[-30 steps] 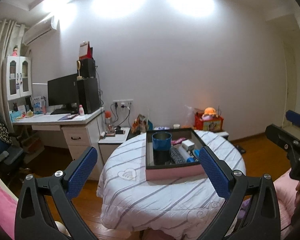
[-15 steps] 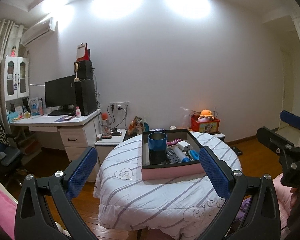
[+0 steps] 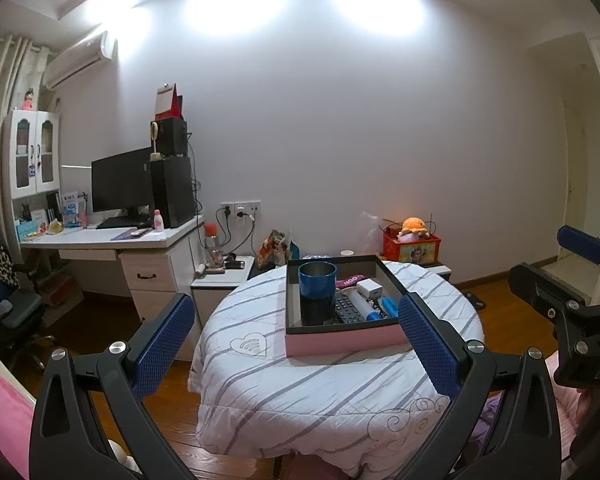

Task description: Organize rigid objects

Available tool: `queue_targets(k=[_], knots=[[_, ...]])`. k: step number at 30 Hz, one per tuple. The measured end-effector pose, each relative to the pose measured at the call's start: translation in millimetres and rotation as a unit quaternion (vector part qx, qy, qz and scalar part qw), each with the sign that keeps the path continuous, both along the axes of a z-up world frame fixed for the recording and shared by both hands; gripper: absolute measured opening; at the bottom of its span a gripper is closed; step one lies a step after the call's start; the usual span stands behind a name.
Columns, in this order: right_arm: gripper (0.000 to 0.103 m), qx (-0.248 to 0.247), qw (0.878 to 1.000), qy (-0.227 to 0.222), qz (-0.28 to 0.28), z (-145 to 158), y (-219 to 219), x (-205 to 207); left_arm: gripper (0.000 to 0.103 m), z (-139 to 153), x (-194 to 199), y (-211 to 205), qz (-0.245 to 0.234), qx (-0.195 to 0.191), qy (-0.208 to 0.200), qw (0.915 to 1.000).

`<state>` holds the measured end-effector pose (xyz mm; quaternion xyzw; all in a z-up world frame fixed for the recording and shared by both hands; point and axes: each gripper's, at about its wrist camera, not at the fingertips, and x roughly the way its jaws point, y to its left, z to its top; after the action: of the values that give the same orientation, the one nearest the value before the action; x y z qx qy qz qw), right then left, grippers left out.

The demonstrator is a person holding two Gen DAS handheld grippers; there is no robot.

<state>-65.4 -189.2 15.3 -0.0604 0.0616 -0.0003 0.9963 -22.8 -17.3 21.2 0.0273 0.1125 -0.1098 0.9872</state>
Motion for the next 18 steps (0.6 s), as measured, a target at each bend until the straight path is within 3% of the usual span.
queue_targets(k=[18], knots=[[0.103, 0.001, 1.0, 0.007, 0.006, -0.3, -0.6, 0.6, 0.103, 0.7, -1.3, 2.9, 0.008, -0.009, -0.011, 0.9999]])
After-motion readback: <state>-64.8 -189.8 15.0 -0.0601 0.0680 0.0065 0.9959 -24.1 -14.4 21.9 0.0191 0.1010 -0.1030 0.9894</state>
